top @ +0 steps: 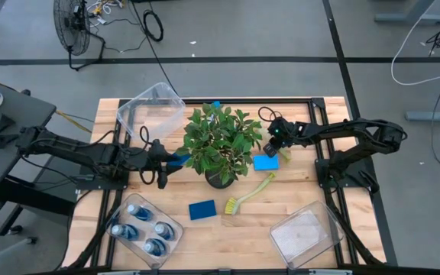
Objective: Pick & Place Kitchen Sink Supplies
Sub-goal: Put the green kitchen brush into the top transparent bin
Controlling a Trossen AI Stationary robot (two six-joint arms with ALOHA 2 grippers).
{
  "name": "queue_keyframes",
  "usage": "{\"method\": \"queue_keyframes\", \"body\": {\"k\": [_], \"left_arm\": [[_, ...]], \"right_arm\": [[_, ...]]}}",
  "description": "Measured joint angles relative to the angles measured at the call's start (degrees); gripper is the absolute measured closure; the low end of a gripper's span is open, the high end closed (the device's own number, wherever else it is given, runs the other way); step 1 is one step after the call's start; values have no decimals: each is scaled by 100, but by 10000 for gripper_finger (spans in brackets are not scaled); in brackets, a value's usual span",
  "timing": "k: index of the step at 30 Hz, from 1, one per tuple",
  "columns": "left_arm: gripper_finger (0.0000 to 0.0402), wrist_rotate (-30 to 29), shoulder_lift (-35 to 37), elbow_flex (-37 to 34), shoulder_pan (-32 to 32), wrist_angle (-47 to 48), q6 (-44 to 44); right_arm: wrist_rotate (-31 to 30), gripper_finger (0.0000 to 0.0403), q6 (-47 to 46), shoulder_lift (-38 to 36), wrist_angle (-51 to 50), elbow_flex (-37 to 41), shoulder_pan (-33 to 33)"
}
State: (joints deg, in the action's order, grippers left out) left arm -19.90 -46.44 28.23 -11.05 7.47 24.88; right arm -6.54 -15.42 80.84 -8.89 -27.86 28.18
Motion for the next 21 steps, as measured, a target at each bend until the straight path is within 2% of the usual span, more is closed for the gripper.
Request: {"method": "queue_keyframes", "body": {"k": [13, 21], "left_arm": [[225, 20, 0, 0, 0, -38, 190], [225, 20, 0, 0, 0, -68, 196]], "right_arm": [[91, 361, -44, -13, -4, 3, 4], [244, 362, -63, -303, -35, -166, -4]]}}
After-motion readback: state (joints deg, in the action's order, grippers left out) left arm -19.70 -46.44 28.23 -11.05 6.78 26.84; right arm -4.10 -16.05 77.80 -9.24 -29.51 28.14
